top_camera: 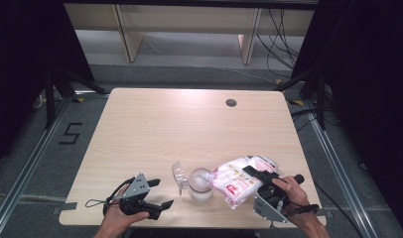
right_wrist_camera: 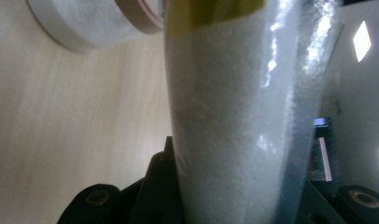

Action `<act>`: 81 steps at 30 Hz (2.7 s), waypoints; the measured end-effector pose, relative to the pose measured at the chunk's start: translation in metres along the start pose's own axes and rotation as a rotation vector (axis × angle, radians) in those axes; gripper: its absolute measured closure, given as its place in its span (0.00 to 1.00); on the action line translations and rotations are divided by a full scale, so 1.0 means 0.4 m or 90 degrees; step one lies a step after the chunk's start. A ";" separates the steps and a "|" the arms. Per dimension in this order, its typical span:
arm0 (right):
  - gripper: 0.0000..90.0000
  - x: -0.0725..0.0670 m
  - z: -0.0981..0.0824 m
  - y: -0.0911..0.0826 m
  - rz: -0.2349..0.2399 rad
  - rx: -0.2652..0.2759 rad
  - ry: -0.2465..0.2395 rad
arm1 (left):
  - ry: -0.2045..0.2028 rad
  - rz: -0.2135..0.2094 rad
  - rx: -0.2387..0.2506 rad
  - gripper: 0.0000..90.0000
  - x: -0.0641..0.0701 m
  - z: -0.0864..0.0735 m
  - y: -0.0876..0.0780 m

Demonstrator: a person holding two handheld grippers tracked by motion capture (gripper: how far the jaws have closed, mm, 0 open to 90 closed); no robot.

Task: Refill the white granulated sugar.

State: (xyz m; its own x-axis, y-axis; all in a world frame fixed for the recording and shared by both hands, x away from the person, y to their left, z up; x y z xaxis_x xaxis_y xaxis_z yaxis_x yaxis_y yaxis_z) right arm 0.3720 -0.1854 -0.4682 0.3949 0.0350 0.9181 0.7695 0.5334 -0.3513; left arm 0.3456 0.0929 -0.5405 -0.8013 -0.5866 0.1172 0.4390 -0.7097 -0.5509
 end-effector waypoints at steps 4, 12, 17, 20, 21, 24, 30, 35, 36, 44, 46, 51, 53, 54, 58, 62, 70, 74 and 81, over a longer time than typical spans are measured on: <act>0.88 -0.024 -0.021 0.009 0.018 0.017 0.138 | 0.006 0.003 -0.001 0.17 -0.003 0.001 -0.002; 0.88 -0.020 -0.037 0.023 0.017 0.090 0.364 | 0.000 0.006 -0.001 0.17 -0.003 0.000 -0.002; 0.89 -0.011 -0.030 0.027 0.017 0.133 0.473 | 0.003 0.002 0.000 0.17 -0.003 0.000 -0.001; 0.89 -0.004 -0.023 0.029 0.013 0.159 0.558 | 0.003 0.006 0.003 0.17 -0.004 0.001 -0.001; 0.89 0.000 -0.021 0.032 0.008 0.168 0.576 | 0.003 0.006 0.002 0.17 -0.004 0.001 -0.002; 0.89 -0.001 -0.019 0.039 0.003 0.179 0.639 | 0.000 0.007 -0.001 0.17 -0.004 0.000 -0.003; 0.89 0.002 -0.056 0.054 -0.037 0.187 0.720 | 0.003 0.003 0.000 0.17 -0.003 0.000 -0.002; 0.89 -0.007 -0.094 0.059 -0.045 0.175 0.764 | 0.002 0.000 -0.002 0.17 -0.002 -0.001 0.001; 0.89 -0.009 -0.100 0.063 -0.036 0.172 0.754 | 0.003 0.001 -0.001 0.17 -0.002 -0.001 0.001; 0.89 -0.054 -0.145 0.093 -0.015 0.131 0.818 | 0.001 -0.001 -0.001 0.17 0.000 0.000 0.001; 0.89 -0.062 -0.149 0.096 0.001 0.121 0.821 | 0.001 0.000 0.002 0.17 -0.001 0.001 0.001; 0.89 -0.062 -0.141 0.098 0.001 0.122 0.807 | 0.003 0.002 -0.002 0.17 -0.001 0.000 0.000; 0.89 -0.062 -0.147 0.096 -0.010 0.108 0.810 | 0.000 0.000 -0.001 0.17 0.000 0.000 0.001; 0.89 -0.064 -0.144 0.094 -0.003 0.108 0.822 | 0.000 0.000 0.000 0.17 0.000 0.000 0.000; 0.88 -0.067 -0.155 0.084 -0.017 0.075 0.818 | 0.003 0.004 -0.001 0.17 -0.003 0.000 0.000; 0.88 -0.079 -0.144 0.071 0.013 0.068 0.823 | 0.000 0.001 0.002 0.17 -0.001 0.001 0.001; 0.82 -0.078 -0.139 0.063 0.011 0.062 0.855 | 0.003 0.003 -0.001 0.17 -0.003 0.000 -0.001; 0.74 -0.076 -0.140 0.054 0.008 0.056 0.875 | 0.001 0.003 0.004 0.17 -0.002 0.002 0.000; 0.54 -0.074 -0.139 0.031 0.005 0.048 0.895 | 0.009 0.005 0.000 0.17 -0.004 0.002 -0.002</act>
State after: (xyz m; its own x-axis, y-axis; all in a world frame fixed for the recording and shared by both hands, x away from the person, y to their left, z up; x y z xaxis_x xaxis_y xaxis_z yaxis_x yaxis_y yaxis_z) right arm 0.3979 -0.2268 -0.5098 0.5982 -0.7999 -0.0475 0.7542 0.5821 -0.3038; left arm 0.3470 0.0940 -0.5396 -0.8036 -0.5864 0.1019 0.4449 -0.7056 -0.5516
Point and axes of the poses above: each handheld gripper's, and its own axes: y roughly forward along the jaws, z roughly out of its top, x roughly to its right, the point moved 9 cm from there along y, roughly forward along the jaws, and after that the axes turned 4 degrees about -x, right-handed, at the moved point
